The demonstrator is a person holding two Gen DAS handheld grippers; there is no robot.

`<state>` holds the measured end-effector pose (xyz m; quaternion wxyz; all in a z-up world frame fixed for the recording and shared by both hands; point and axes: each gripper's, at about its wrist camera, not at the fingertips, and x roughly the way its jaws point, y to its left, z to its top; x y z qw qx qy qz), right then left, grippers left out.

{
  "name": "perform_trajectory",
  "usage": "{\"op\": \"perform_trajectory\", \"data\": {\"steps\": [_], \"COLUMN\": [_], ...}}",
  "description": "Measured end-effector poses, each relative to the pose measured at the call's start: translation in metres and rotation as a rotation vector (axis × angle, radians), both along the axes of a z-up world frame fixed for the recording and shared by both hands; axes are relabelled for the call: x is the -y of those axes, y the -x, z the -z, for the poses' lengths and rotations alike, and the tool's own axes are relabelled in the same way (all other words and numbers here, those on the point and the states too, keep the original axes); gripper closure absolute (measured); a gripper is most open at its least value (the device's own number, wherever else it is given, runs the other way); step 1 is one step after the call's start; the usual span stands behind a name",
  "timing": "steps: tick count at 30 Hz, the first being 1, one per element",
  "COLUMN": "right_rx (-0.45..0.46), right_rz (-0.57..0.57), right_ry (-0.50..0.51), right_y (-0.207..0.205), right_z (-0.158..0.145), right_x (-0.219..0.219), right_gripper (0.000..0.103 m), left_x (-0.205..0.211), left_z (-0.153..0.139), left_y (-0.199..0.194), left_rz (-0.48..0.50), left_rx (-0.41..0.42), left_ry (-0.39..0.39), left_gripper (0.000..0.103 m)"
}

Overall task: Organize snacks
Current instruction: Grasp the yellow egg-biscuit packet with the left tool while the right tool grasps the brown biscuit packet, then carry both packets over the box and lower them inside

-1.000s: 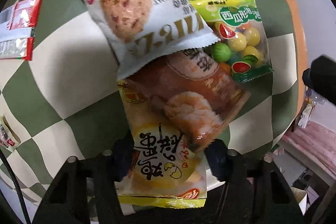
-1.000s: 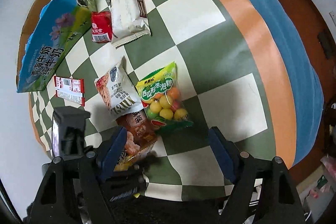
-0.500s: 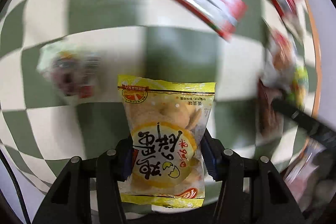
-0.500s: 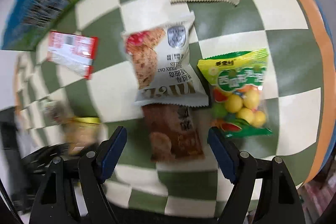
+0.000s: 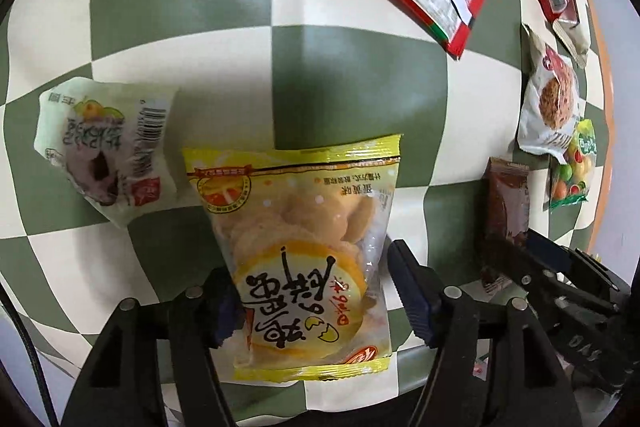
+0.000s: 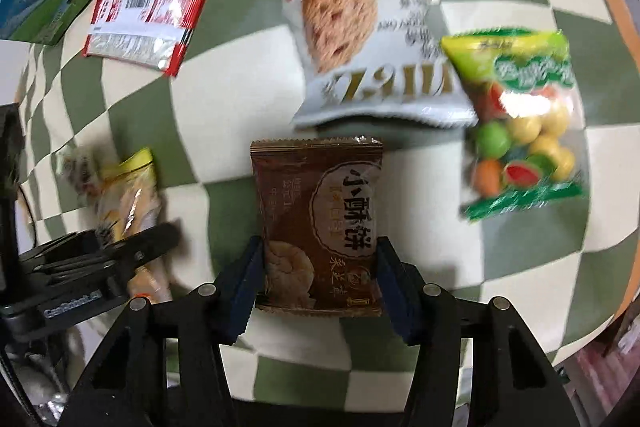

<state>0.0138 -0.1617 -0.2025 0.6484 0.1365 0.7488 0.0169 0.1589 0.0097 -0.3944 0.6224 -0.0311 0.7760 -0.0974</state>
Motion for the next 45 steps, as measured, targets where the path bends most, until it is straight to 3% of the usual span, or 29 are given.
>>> {"op": "perform_trajectory", "data": {"steps": [3, 8, 10, 15, 18, 24, 29, 37, 41, 45], "right_rx": [0.000, 0.004, 0.010, 0.041, 0.055, 0.107, 0.177, 0.402, 0.493, 0.527], "right_rz": [0.094, 0.093, 0.092, 0.070, 0.050, 0.008, -0.008, -0.006, -0.008, -0.032], "right_ry": [-0.033, 0.008, 0.030, 0.060, 0.060, -0.004, -0.091, -0.200, -0.187, -0.132], "right_y": [-0.001, -0.003, -0.004, -0.007, -0.007, 0.009, 0.000, -0.081, -0.150, -0.222], "right_z": [-0.001, 0.007, 0.012, 0.012, 0.009, -0.028, -0.072, -0.177, -0.210, -0.212], "right_x": [0.012, 0.009, 0.000, -0.019, -0.036, -0.034, -0.039, -0.019, -0.011, -0.016], "right_gripper": [0.044, 0.043, 0.043, 0.046, 0.048, 0.049, 0.049, 0.049, 0.049, 0.049], "left_x": [-0.010, -0.047, -0.052, -0.054, -0.057, -0.059, -0.072, -0.063, -0.065, -0.068], "left_z": [0.005, 0.002, 0.001, -0.011, -0.025, -0.070, -0.122, -0.224, -0.253, -0.253], "left_y": [0.003, -0.019, -0.017, -0.013, -0.009, -0.007, -0.023, -0.097, -0.161, -0.226], "left_rz": [-0.015, -0.048, -0.035, -0.046, -0.046, -0.028, -0.072, -0.121, -0.124, -0.140], "left_rx": [-0.019, -0.027, -0.006, 0.023, 0.048, 0.119, 0.178, 0.356, 0.426, 0.450], "left_ry": [0.011, 0.032, 0.011, 0.001, -0.005, 0.013, 0.097, 0.193, 0.149, 0.063], "left_gripper": [0.038, 0.039, 0.049, 0.057, 0.058, 0.058, 0.058, 0.058, 0.058, 0.058]}}
